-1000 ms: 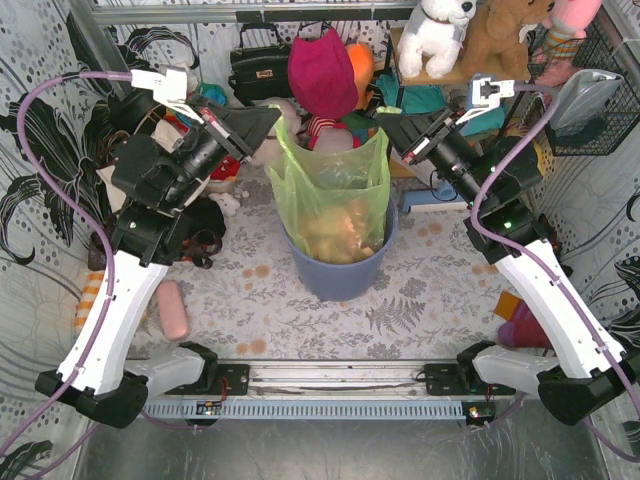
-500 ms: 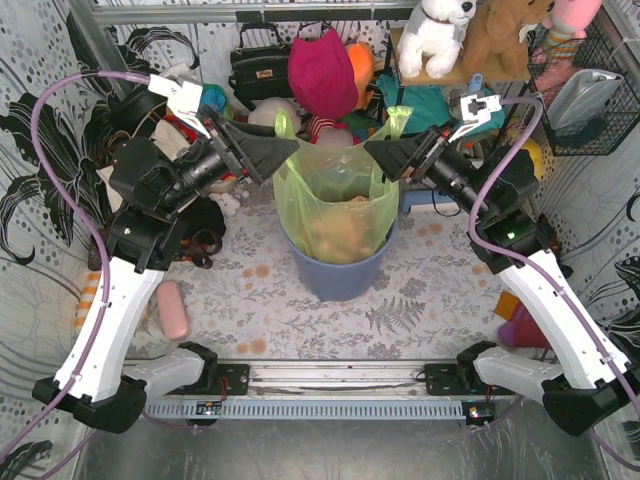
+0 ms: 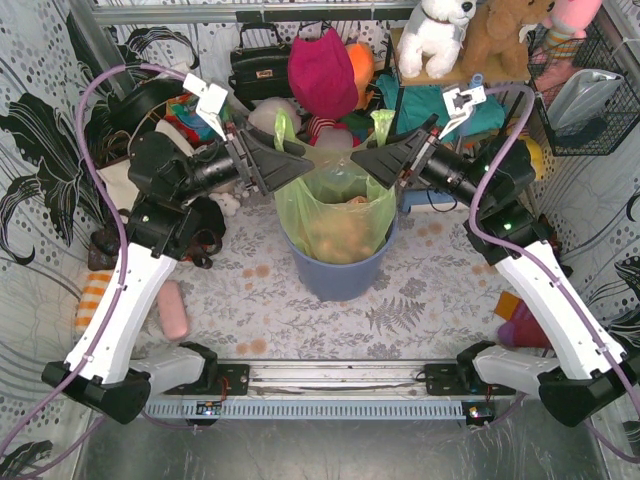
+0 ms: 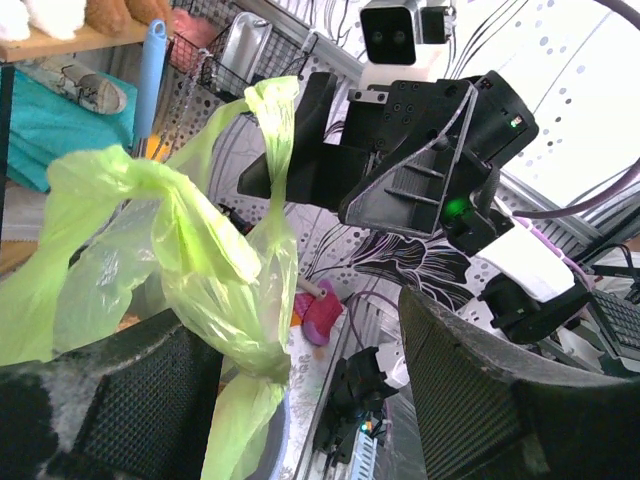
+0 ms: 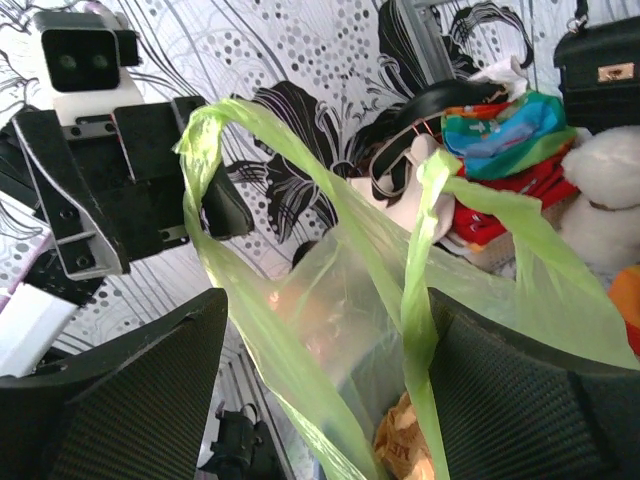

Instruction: Tie the trash bag

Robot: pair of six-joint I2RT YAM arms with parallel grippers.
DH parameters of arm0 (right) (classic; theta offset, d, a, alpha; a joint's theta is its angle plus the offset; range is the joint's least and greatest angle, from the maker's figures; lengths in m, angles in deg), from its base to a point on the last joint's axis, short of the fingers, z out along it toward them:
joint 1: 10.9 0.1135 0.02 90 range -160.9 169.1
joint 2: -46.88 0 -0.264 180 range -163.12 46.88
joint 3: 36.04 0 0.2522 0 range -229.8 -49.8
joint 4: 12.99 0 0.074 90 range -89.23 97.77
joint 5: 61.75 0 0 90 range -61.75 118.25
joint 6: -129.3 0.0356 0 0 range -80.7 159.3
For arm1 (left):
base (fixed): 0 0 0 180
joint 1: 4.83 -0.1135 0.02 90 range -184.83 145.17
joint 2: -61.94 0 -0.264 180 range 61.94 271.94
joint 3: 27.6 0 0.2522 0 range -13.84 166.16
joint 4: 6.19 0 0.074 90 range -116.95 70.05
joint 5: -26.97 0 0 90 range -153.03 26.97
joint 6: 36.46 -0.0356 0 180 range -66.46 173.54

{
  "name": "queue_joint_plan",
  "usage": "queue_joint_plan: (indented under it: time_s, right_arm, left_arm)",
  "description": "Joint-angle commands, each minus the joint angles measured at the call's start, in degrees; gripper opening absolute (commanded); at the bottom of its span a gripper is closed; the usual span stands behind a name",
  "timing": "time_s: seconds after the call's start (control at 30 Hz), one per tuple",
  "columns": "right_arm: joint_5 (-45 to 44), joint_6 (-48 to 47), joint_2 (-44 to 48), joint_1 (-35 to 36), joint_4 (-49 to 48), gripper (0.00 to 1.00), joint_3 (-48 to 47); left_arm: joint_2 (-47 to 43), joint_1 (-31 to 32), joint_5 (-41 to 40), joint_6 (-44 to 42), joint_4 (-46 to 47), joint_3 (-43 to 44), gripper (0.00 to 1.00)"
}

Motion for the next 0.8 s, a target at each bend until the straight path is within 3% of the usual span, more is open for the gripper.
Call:
queue_joint_plan:
  time_s: [0.0,0.2,0.4,0.6,0.77]
  right_arm:
    - [2.3,2.17,-1.61,-0.19,-6.31,0.77,-3.09]
    - [2.3,2.2,-6.59,-0.17,-12.23,0.76,-9.95]
    - [2.27,4.77,-7.36,-0.24,-15.73,0.68,-15.82]
    - [0.06,5.78,-3.56,-0.22,-16.03,0.65,-11.84]
    - [-2.57,6.11,-0.54,-0.21,-14.66,0.65,-3.87]
  left_arm:
    - [2.02,-0.75,3.07,3.49,8.87,0.59,0.75]
    - [5.98,-1.3,1.31,4.24,10.36,10.57,0.73]
    - [6.1,-1.92,0.22,3.92,9.58,19.24,0.73]
    - [5.18,-2.28,-1.11,3.36,7.06,18.87,0.73]
    - [4.43,-2.46,-0.52,2.6,2.46,12.28,0.72]
